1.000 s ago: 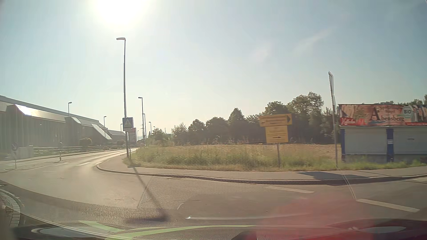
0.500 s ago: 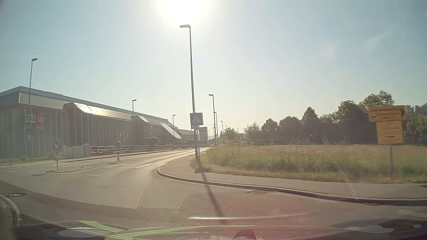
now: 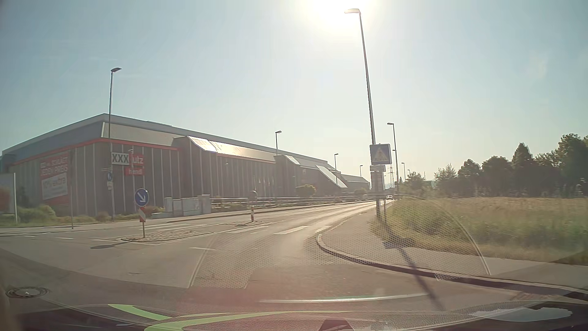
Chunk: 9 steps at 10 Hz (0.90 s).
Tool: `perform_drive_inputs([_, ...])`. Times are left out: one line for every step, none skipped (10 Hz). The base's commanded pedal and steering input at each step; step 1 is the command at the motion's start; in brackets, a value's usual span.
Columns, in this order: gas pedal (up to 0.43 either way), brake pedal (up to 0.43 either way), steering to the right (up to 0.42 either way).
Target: Follow the waypoints while adhering to traffic rules and regulations
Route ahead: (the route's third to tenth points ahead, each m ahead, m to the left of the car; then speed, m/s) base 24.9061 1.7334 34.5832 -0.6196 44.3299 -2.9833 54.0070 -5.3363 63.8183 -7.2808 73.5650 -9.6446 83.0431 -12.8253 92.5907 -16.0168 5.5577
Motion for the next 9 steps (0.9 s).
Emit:
perform_drive_inputs([0.047, 0.000, -0.335])
perform_drive_inputs([0.047, 0.000, -0.309])
perform_drive_inputs([0.047, 0.000, -0.264])
perform_drive_inputs([0.059, 0.000, -0.209])
perform_drive_inputs([0.059, 0.000, -0.174])
perform_drive_inputs([0.110, 0.000, -0.128])
perform_drive_inputs([0.138, 0.000, -0.076])
perform_drive_inputs([0.138, 0.000, -0.026])
perform_drive_inputs([0.138, 0.000, 0.027])
